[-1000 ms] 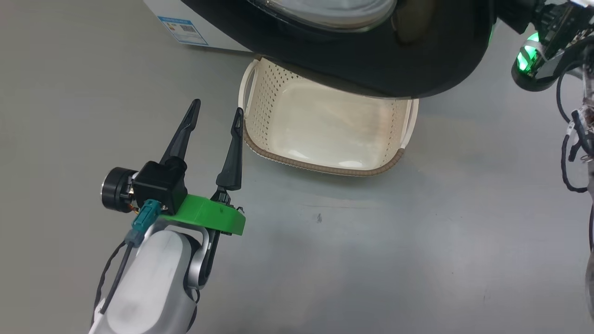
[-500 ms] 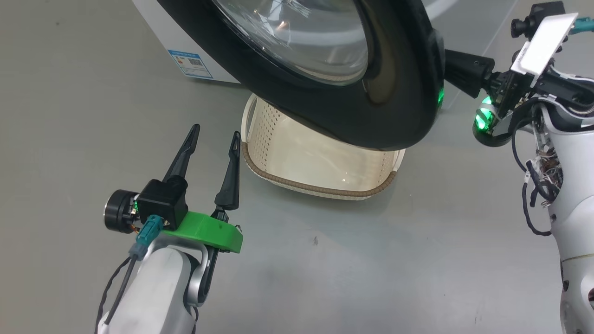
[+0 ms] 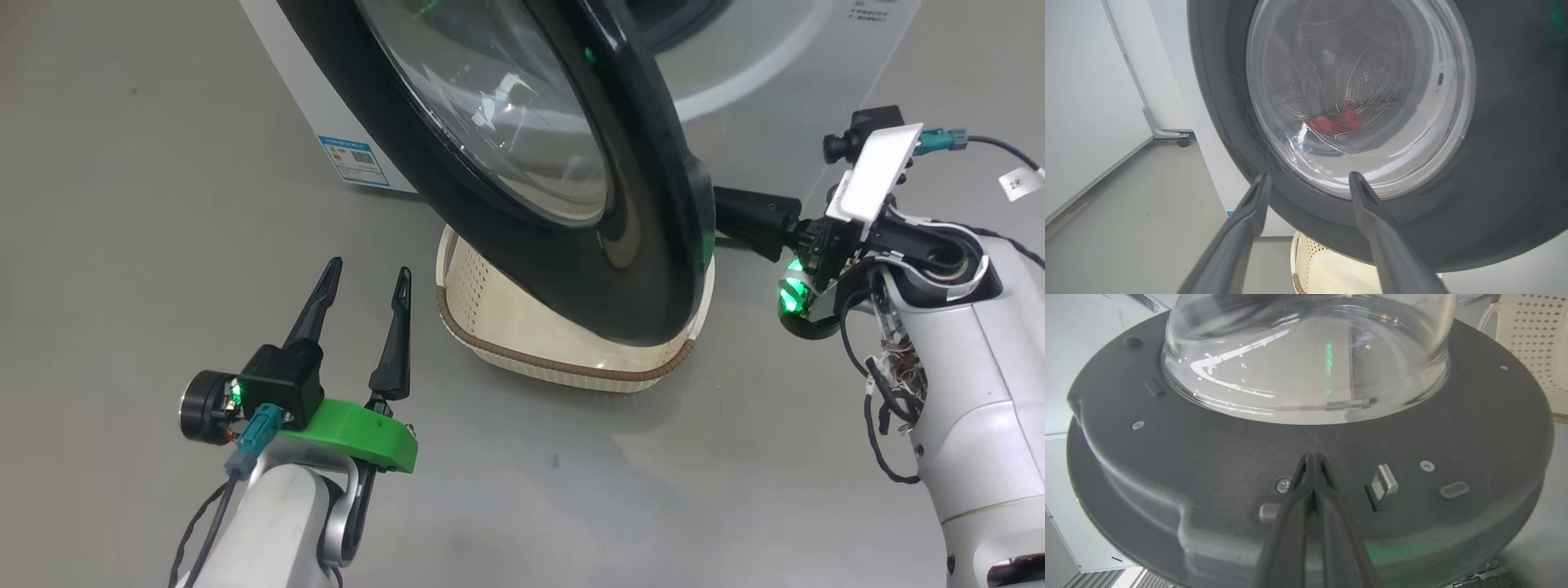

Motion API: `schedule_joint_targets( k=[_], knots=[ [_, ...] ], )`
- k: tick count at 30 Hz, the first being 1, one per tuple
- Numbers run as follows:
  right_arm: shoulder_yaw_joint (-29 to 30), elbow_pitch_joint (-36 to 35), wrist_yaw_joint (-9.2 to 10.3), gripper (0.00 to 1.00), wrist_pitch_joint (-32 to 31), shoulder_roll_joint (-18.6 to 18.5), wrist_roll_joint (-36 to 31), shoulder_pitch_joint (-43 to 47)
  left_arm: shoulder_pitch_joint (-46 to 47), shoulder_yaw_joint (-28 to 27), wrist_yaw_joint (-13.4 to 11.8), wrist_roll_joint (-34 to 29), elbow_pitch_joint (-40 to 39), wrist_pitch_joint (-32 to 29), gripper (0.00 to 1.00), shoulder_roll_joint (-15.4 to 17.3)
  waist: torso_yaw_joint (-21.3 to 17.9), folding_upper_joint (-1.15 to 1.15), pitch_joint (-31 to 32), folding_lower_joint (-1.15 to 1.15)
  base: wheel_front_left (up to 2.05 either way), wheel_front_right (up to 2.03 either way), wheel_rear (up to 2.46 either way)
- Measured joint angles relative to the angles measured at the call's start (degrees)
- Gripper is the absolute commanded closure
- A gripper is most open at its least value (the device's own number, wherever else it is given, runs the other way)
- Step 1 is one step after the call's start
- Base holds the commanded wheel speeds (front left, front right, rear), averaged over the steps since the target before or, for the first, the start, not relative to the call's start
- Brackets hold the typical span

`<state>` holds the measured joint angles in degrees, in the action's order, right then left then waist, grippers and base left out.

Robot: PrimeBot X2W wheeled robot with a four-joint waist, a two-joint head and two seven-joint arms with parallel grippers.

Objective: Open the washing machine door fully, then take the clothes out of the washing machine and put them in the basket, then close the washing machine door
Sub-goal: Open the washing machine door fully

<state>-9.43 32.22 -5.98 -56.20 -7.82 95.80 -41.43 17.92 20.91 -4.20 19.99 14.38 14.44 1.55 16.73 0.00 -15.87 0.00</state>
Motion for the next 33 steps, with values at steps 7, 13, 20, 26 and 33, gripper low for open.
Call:
schedule_joint_targets(
  k=[7, 13, 20, 26, 33],
  knots=[
    [-1.8, 0.0, -0.46, 1.00, -0.5, 2.2, 0.5, 2.9, -1.8, -0.1, 0.1, 0.0, 0.7, 0.0, 0.00, 0.0, 0.7, 0.00, 2.9, 0.00, 0.00, 0.00, 0.00],
    [-3.0, -0.3, -0.48, 1.00, -0.5, 2.7, 0.7, 5.3, -3.2, -0.2, 0.5, -0.3, 1.7, 0.0, 0.00, 0.1, 1.7, 0.00, 5.1, 0.00, 0.00, 0.00, 0.00],
    [-4.1, -0.8, -0.52, 1.00, -0.5, 3.2, 1.0, 8.0, -4.1, -0.2, 1.0, -1.0, 2.3, 0.0, 0.00, 0.1, 3.5, 0.00, 6.9, 0.00, 0.00, 0.00, 0.00],
    [-4.9, -1.2, -0.53, 1.00, -0.2, 3.7, 1.7, 10.3, -4.6, -0.2, 1.4, -1.0, 2.7, 0.0, 0.00, 0.2, 5.4, 0.00, 8.3, 0.00, 0.00, 0.00, 0.00],
    [-6.1, -1.7, -0.60, 1.00, 0.6, 3.9, 2.6, 11.7, -5.3, -0.1, 1.8, -1.0, 3.0, 0.0, 0.00, 0.2, 7.7, 0.00, 9.5, 0.00, 0.00, 0.00, 0.00]
  ],
)
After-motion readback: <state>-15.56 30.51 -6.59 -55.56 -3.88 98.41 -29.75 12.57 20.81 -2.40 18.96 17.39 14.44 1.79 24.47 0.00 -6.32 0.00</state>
